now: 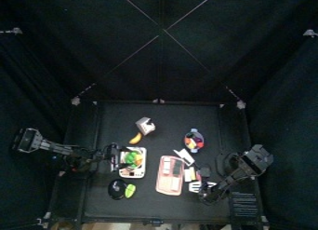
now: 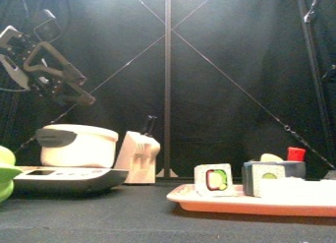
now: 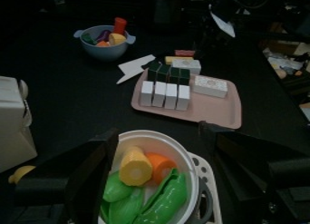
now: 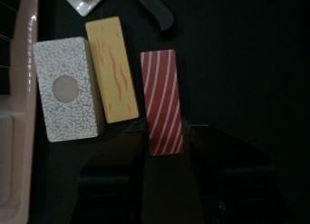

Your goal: Grab salmon

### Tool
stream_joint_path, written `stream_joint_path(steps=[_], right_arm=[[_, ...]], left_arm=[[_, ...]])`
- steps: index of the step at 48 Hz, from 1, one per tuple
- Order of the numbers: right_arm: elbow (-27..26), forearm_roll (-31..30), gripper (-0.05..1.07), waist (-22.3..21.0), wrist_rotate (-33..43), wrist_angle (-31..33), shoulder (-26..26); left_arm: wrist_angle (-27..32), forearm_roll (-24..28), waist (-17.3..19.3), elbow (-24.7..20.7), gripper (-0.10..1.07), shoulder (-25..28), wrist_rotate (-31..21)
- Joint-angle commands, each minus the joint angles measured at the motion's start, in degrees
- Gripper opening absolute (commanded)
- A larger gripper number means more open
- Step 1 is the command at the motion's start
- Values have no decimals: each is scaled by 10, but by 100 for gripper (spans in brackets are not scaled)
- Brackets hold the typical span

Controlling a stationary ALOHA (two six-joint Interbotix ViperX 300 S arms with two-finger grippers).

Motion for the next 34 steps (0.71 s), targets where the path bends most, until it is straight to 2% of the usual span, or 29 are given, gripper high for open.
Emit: stream_joint_path(steps=[1, 34], right_arm=[[-21, 1, 66, 2, 3, 34, -23], [-25, 1, 66, -1, 11, 40, -23]], left_arm=[[-3, 2, -2, -10, 102, 0, 2], [-3, 2, -2, -5, 103, 0, 0]])
